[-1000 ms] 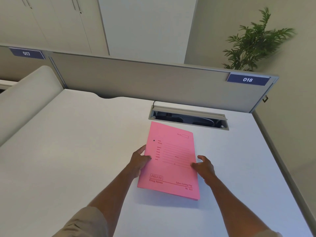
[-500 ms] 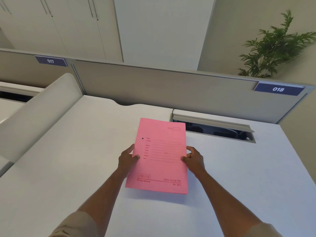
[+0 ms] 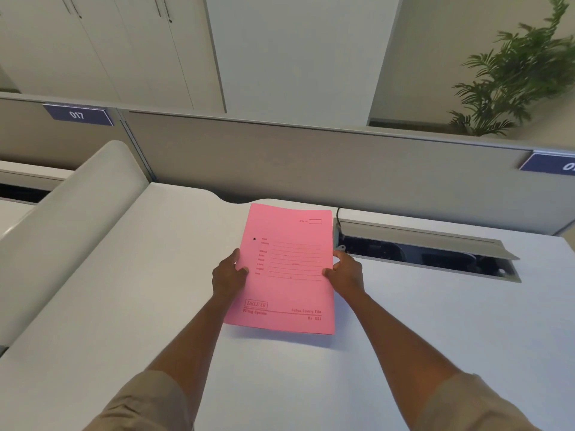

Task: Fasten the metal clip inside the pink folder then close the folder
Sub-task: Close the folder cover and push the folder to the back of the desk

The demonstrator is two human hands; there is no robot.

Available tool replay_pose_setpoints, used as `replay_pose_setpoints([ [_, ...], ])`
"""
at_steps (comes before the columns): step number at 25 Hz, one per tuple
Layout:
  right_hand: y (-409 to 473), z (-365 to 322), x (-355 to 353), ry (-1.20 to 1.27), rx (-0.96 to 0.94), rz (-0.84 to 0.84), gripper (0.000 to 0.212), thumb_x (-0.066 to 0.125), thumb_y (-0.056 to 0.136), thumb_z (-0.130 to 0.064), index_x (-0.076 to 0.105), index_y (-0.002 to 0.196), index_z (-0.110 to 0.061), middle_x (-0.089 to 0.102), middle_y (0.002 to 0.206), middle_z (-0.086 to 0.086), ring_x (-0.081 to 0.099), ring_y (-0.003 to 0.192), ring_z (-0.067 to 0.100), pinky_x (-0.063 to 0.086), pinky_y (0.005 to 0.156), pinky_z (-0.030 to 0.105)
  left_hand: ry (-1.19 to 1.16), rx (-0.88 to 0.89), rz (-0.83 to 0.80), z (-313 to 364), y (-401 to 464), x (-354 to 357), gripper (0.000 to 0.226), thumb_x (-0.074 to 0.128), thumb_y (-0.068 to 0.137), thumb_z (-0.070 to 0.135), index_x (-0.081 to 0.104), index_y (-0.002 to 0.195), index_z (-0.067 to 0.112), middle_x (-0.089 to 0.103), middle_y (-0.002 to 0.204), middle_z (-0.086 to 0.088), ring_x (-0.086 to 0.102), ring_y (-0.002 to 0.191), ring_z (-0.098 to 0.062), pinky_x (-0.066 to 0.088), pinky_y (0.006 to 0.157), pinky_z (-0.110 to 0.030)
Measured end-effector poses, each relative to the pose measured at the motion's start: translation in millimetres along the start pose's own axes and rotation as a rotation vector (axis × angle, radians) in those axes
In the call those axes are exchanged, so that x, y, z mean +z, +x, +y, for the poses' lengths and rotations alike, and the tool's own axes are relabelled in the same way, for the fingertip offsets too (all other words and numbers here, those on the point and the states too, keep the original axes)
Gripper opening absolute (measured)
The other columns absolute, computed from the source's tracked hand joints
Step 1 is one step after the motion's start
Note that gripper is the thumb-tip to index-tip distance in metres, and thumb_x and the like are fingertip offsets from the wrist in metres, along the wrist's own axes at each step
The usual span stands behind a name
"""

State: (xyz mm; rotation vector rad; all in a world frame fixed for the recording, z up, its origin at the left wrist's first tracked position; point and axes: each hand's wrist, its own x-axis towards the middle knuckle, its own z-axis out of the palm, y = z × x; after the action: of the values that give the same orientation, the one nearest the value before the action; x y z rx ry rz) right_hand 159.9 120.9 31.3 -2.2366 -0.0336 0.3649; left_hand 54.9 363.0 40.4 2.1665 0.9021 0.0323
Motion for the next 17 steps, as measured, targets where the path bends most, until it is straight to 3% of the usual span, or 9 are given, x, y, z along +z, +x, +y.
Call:
replay_pose_setpoints([
  [6,43.8,1.4,18.5,-0.083,0.020,0.064,0.029,0.069,0.085,-0.012,0.058,0.111,-0.016,0.070,0.113,0.005,0.062,0.085,0.019,0.049,0.069,0.029,0.033,0.005,-0.019,5.9,55.1,21.9,0.058,0.053,0.097,0.018,0.034,0.152,0.019,0.056,0.142,-0.010,0.053,0.128,-0.033,0.043,0.106,-0.045],
  [11,56.2,7.4,33.6,-0.145,0.030,0.137,0.019,0.066,0.088,-0.013,0.051,0.096,-0.022,0.067,0.104,0.003,0.066,0.086,0.024,0.057,0.070,0.039,0.036,0.002,0.019,7.1,75.3,42.4,0.057,0.053,0.098,0.014,0.035,0.152,0.014,0.055,0.131,-0.017,0.054,0.124,-0.036,0.045,0.101,-0.043],
  [17,56.9,10.7,40.1,-0.224,0.001,0.212,0.019,0.064,0.091,-0.019,0.056,0.107,-0.016,0.062,0.109,0.004,0.066,0.094,0.024,0.058,0.077,0.041,0.029,-0.028,0.052,7.9,82.9,56.7,0.052,0.052,0.098,0.014,0.038,0.148,0.014,0.046,0.125,-0.014,0.052,0.120,-0.034,0.046,0.092,-0.039],
])
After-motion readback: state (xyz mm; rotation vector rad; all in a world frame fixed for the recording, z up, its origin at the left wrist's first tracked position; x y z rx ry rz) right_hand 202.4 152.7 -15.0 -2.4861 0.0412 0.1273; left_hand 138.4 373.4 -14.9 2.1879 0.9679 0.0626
